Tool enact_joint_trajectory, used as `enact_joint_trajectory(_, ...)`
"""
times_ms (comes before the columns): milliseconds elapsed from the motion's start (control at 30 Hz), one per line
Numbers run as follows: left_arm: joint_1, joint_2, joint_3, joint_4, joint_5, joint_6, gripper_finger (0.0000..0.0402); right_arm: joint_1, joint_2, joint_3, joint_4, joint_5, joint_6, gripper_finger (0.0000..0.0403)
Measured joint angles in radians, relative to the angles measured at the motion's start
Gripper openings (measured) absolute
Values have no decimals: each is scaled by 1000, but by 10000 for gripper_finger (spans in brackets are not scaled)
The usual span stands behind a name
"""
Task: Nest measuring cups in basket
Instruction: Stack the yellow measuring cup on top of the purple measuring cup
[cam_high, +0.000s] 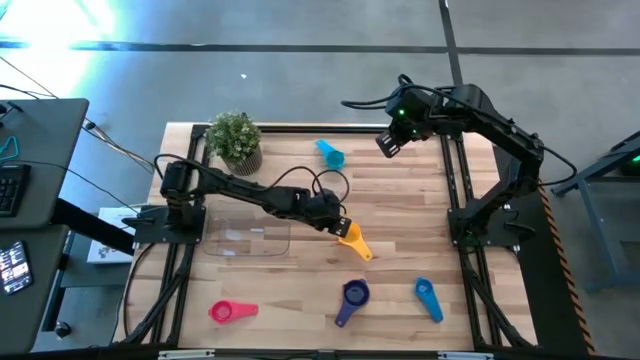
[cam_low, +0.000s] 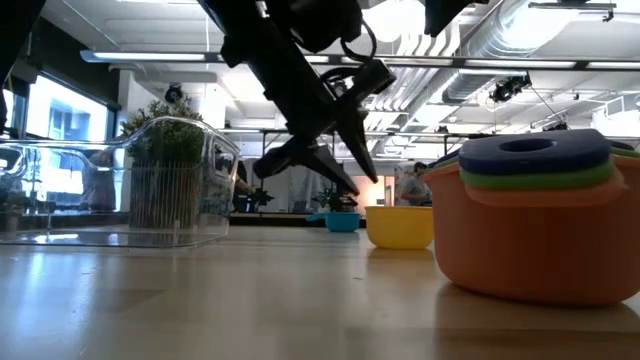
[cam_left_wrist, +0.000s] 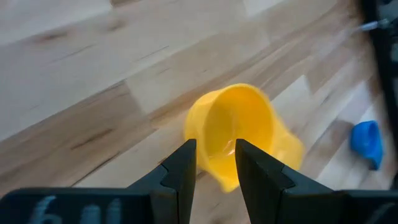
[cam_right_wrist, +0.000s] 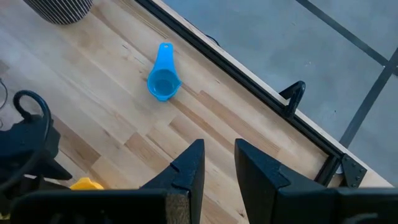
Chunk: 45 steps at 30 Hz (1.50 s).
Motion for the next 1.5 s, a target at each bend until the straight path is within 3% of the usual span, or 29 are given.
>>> enact_joint_trajectory(533,-39,0,0,-60,-30,-45,104,0,0,0,5,0,-18,78)
enact_joint_trajectory(1500,-37,76,0,33,0,-76,104,0,0,0,12,0,-15,78)
